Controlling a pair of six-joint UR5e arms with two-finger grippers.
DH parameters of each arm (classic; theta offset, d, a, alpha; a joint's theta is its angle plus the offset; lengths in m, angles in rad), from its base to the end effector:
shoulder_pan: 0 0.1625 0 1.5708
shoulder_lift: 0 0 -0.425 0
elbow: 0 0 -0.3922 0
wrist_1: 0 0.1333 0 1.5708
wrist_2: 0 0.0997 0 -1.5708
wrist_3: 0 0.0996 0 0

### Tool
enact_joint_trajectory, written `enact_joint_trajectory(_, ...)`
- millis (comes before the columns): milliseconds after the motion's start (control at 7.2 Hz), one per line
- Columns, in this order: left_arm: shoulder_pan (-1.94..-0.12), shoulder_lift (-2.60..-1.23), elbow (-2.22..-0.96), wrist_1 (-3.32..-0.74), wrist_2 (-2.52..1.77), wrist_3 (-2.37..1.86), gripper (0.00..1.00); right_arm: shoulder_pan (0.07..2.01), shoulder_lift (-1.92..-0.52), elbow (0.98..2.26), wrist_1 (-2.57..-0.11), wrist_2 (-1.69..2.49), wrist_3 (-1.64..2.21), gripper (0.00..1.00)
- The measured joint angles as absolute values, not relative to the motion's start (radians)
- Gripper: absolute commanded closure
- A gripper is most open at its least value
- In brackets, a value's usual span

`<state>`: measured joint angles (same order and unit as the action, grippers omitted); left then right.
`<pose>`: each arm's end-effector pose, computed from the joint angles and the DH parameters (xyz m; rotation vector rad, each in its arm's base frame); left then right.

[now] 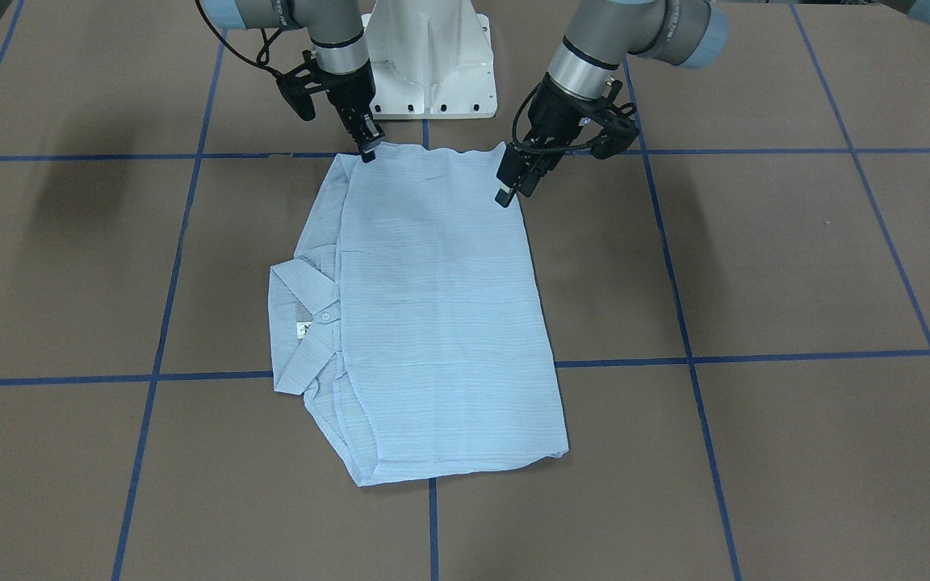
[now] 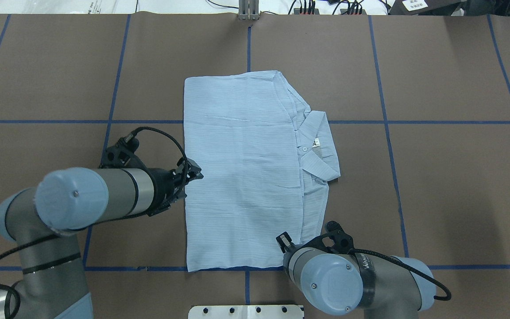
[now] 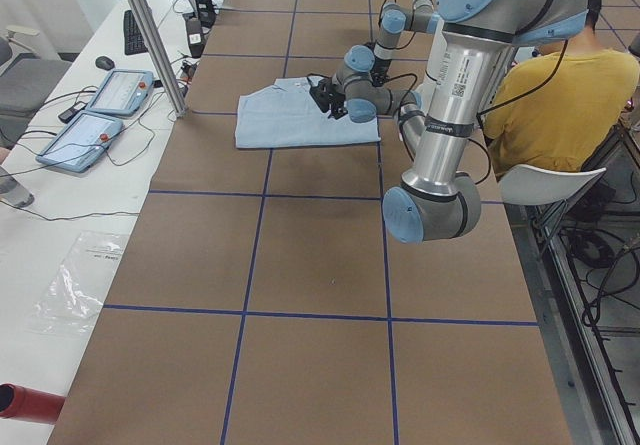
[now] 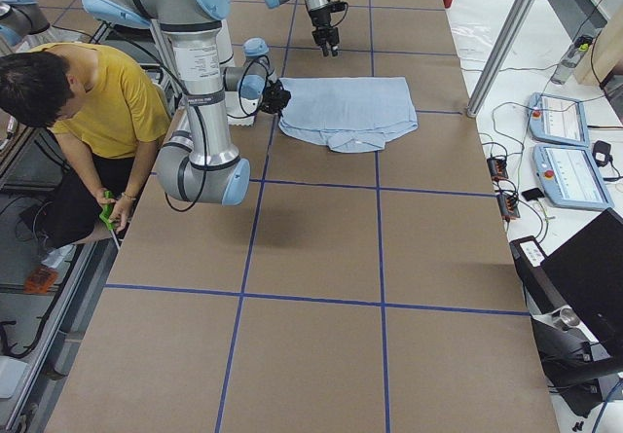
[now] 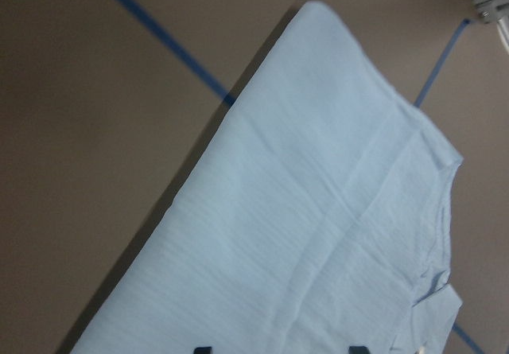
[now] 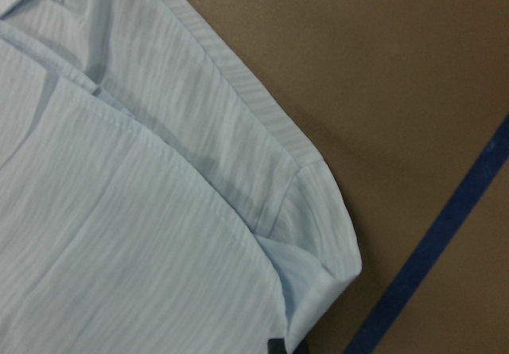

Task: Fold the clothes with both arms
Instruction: 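Bring the left gripper to the shirt's near edge beside the right gripper and grasp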

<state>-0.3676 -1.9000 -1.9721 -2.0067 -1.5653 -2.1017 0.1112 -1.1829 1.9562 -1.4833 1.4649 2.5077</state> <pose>0.4748 -0.3263 0.2505 -0.0931 1.1993 -0.7948 -0.5620 -0.2075 0.2709 -0.2666 -0.8681 1.0246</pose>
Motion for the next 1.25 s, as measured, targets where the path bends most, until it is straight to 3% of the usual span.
enact_joint_trajectory(1249,-0.172,-1.843,-1.945,-1.934,-1.447,-2.217,0.37,0.120,-1.187,1.959,-1.485,1.465,2.508,1.00)
